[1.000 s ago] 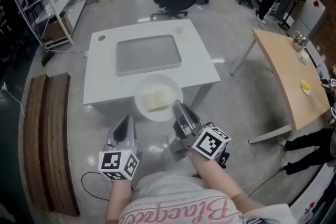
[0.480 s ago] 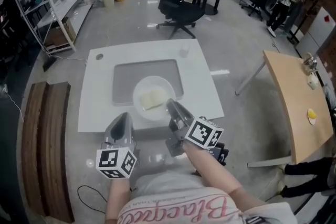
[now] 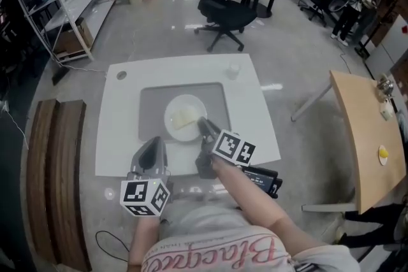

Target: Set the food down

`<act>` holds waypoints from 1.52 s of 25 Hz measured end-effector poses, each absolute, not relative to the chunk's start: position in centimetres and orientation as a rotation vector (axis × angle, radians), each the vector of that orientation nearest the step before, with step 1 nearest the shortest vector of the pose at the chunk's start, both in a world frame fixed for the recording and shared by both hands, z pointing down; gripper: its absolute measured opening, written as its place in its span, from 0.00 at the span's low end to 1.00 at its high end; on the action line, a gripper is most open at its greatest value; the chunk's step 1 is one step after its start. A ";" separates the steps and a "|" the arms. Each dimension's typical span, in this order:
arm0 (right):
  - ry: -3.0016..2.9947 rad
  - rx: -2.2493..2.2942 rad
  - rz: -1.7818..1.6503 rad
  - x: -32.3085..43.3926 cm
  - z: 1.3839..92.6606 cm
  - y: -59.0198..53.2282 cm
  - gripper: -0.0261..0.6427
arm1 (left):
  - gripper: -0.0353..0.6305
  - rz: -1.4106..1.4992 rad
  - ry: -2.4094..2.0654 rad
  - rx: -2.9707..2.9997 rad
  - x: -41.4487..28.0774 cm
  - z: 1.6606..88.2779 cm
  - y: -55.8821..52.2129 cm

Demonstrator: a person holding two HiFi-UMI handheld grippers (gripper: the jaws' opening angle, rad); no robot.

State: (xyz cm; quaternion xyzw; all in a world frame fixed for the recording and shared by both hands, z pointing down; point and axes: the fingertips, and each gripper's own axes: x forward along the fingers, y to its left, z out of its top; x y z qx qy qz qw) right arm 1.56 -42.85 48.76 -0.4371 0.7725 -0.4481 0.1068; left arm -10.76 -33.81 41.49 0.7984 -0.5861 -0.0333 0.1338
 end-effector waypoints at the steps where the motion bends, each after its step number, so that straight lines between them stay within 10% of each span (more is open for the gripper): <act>1: 2.278 -1.311 -1.340 1.3 49.7 -43.4 0.06 | 0.05 -0.094 -1.696 2.311 -10.9 41.6 -34.2; 21: 2.232 -1.665 -1.525 0.7 59.9 -50.1 0.09 | 0.05 -0.083 -1.691 2.215 -15.4 43.8 -38.3; 38: 3.003 -2.043 -0.719 1.7 60.5 -51.3 0.17 | 0.05 -0.044 -1.640 2.275 -14.7 43.6 -38.5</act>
